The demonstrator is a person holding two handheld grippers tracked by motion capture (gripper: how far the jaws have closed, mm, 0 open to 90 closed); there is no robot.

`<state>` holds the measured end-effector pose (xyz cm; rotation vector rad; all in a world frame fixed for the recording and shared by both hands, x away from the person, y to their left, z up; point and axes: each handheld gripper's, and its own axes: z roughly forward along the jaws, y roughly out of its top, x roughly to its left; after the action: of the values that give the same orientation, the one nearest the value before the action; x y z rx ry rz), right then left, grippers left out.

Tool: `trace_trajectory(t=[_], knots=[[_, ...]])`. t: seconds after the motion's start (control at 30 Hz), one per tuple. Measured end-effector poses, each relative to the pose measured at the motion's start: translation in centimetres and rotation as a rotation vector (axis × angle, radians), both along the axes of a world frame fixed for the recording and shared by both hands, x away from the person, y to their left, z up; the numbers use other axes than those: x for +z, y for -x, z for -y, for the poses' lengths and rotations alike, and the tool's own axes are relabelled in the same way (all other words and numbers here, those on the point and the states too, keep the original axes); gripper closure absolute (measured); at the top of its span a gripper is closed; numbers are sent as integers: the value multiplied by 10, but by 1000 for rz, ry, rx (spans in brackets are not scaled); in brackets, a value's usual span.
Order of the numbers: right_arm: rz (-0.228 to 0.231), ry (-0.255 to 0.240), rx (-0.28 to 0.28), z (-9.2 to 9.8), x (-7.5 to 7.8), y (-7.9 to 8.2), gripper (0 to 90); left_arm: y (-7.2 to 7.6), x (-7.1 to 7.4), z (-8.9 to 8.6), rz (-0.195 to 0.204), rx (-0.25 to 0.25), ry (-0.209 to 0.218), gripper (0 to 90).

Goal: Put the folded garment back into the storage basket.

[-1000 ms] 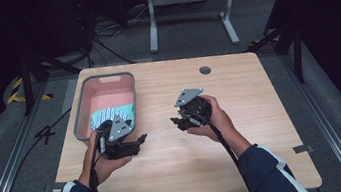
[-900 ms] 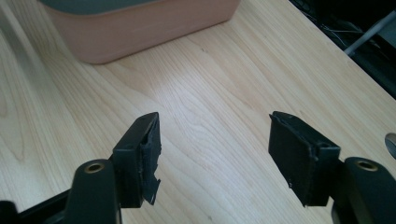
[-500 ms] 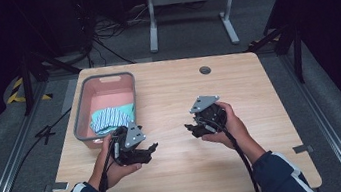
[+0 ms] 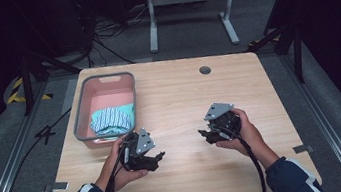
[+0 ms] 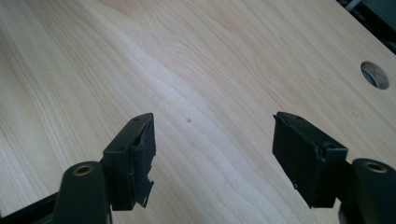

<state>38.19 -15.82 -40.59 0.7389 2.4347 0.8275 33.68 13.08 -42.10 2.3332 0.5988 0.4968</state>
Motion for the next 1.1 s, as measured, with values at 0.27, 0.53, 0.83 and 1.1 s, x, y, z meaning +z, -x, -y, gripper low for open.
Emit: trace_trajectory(t=[0.27,0.53,0.83,1.1], knots=[[5,7,-18,17,-14,10,307,-1,-14,3,-26,-24,-38,224],[-1,1,-35,36,-27,19,305,-1,-26,1,-55,-26,-36,214],[-17,-29,-59,62,-39,29,292,2,-43,3,-82,-11,-9,194],[-64,-72,-107,89,-55,37,298,1,-51,2,-130,-21,13,180]])
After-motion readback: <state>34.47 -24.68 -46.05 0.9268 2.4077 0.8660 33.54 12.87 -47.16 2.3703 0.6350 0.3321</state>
